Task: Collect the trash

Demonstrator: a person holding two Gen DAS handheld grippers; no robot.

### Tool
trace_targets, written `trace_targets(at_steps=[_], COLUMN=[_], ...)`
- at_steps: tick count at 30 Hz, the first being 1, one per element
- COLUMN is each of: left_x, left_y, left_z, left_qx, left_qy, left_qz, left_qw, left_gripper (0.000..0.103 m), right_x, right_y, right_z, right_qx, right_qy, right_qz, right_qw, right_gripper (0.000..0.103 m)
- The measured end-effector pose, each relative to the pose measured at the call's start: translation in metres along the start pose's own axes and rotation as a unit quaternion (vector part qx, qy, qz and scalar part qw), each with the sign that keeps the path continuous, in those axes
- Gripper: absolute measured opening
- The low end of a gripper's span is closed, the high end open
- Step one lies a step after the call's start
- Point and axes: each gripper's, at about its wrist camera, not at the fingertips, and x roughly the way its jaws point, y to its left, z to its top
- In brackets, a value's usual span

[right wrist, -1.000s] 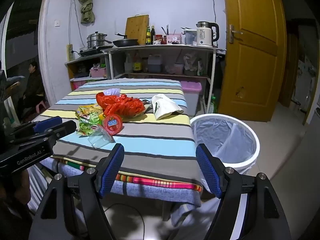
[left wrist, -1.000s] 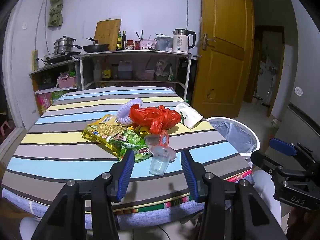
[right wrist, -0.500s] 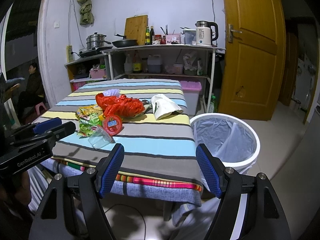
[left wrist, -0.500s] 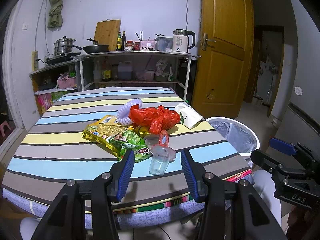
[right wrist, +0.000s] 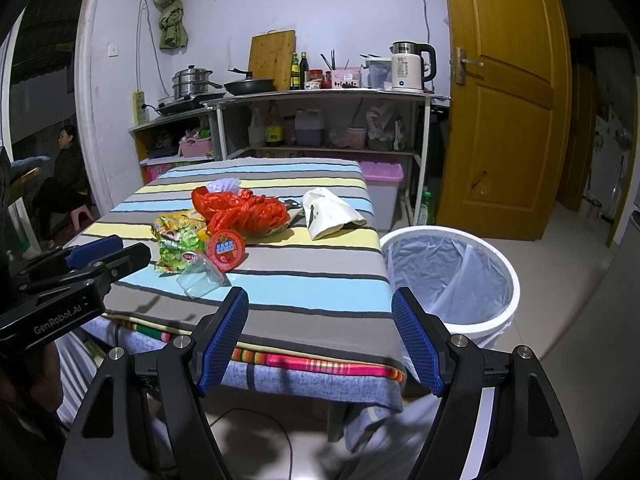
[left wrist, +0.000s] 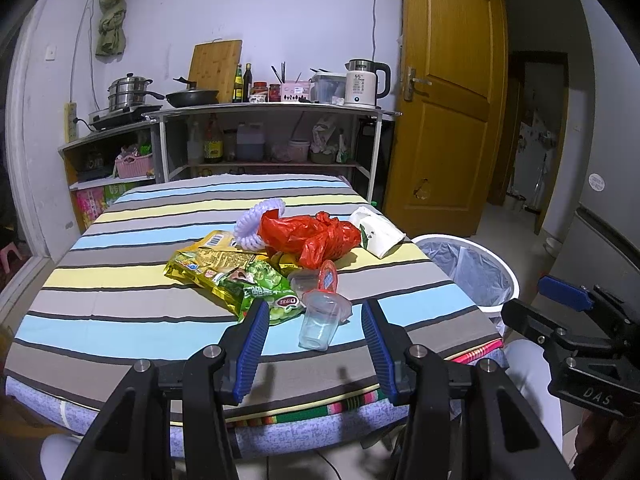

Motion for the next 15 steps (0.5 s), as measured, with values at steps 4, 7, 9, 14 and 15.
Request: trace_targets(at_steps=[4,7,9,14,15], left_x=[-0.0002,-0.0004,-0.0002,0.0006,0.0002], left_y=[0.0000,0.0000,-0.0002,-0.0011,-0.0012], left_z=[0.0005,0.0008,0.0010,0.0008,0.0004], left_qx=[0.000,0.000,0.001,0.003,0.003], left_qy=[0.000,-0.001,-0.001,-0.003,-0.003], left_qz=[0.000,0.000,-0.001,-0.003,-0.003], left_qw=[1.0000,1.0000,1.0000,1.0000,1.0000], left_gripper=[0.047,0.048,0.048,0.048,0.048], right_x=[-0.0001,-0.0005,-0.0002,-0.0011,-0.0011], right_y=[-0.0001,-0.0001,0.0003,0.0005,0.0004], right_z=[0.0001,0.0002,0.0004,0.0009,0.0009], right_qx=[0.000,0.000,0.000,0.000,0.001], right_qy=[-0.001,-0.001,-0.001,-0.001,0.000], right_qz=[0.000,0.001,0.000,0.001,0.001], right_qw=[1.000,1.000,1.000,1.000,1.000], right_gripper=[0.074,0.074,0.074,0.074,0.074])
